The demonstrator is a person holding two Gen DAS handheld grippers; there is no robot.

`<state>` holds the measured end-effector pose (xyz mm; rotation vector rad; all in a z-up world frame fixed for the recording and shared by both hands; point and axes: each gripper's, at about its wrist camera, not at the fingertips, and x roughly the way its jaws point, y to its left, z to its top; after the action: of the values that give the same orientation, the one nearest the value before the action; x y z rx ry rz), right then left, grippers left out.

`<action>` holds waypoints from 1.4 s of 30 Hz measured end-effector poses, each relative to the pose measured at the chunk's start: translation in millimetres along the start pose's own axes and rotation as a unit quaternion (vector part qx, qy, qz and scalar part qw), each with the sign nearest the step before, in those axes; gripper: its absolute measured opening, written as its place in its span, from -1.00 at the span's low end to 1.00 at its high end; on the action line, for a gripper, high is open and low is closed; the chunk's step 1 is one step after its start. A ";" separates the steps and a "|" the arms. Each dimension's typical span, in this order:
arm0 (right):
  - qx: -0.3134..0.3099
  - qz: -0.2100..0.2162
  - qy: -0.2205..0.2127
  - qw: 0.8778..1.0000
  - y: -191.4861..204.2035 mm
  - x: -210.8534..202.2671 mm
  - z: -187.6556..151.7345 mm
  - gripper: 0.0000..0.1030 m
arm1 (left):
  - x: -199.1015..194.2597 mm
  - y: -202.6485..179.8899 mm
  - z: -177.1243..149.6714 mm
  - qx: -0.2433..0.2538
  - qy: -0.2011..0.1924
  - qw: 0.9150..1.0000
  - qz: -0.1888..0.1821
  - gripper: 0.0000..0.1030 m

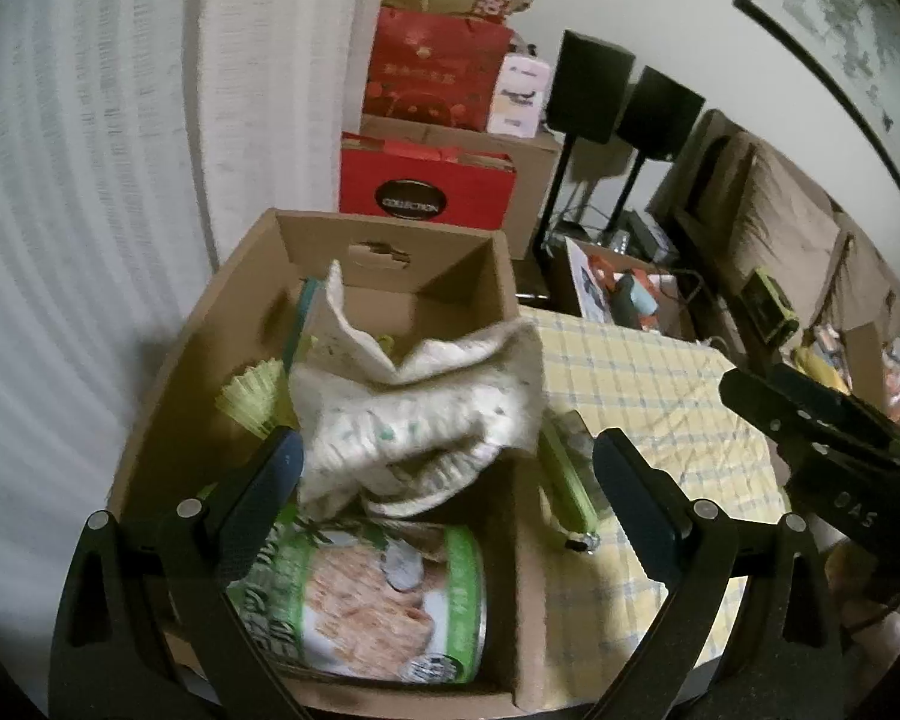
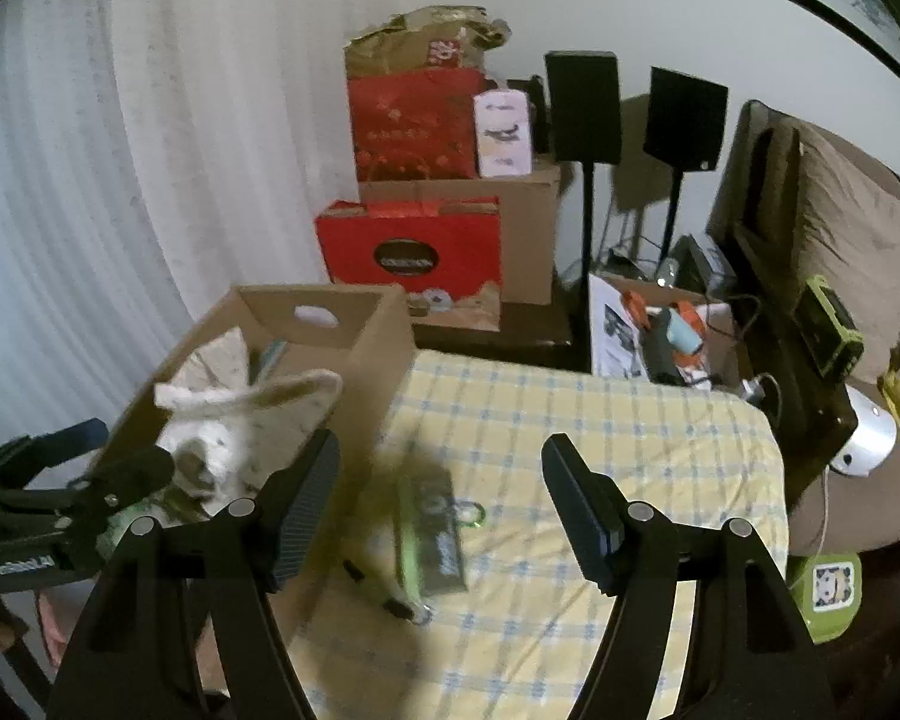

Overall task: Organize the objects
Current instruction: 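Move the right tool toward the green printed pill box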

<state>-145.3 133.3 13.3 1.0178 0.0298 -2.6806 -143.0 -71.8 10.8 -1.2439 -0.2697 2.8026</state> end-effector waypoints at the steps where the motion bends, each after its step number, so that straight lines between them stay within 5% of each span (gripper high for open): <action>1: 0.001 -0.003 0.001 1.000 -2.8 -0.3 -3.3 0.39 | 0.0 -2.7 -2.5 0.001 0.000 1.000 0.000 0.88; 14: 0.007 -0.031 0.007 0.999 -28.4 -5.5 -31.3 0.39 | 9.7 -32.9 -26.9 0.020 0.009 1.000 -0.001 0.99; 18: 0.011 -0.036 0.005 0.999 -34.0 -7.3 -36.2 0.68 | 7.3 -41.5 -29.8 0.030 0.002 1.000 0.002 1.00; 22: 0.011 -0.047 0.010 0.999 -41.3 -6.6 -40.9 0.73 | 5.9 -46.8 -31.8 0.034 -0.003 0.999 0.004 1.00; 24: 0.017 -0.043 0.011 0.999 -44.7 -7.1 -43.1 1.00 | 5.9 -49.5 -32.5 0.035 -0.003 0.999 0.004 1.00; 42: 0.024 -0.042 0.009 0.999 -55.6 -9.7 -48.7 0.99 | 8.8 -62.0 -36.4 0.051 -0.009 0.998 0.021 1.00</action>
<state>-121.3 194.8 -21.2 1.0787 0.0110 -2.7604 -122.7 -4.9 -8.2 -1.2165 -0.1021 2.8250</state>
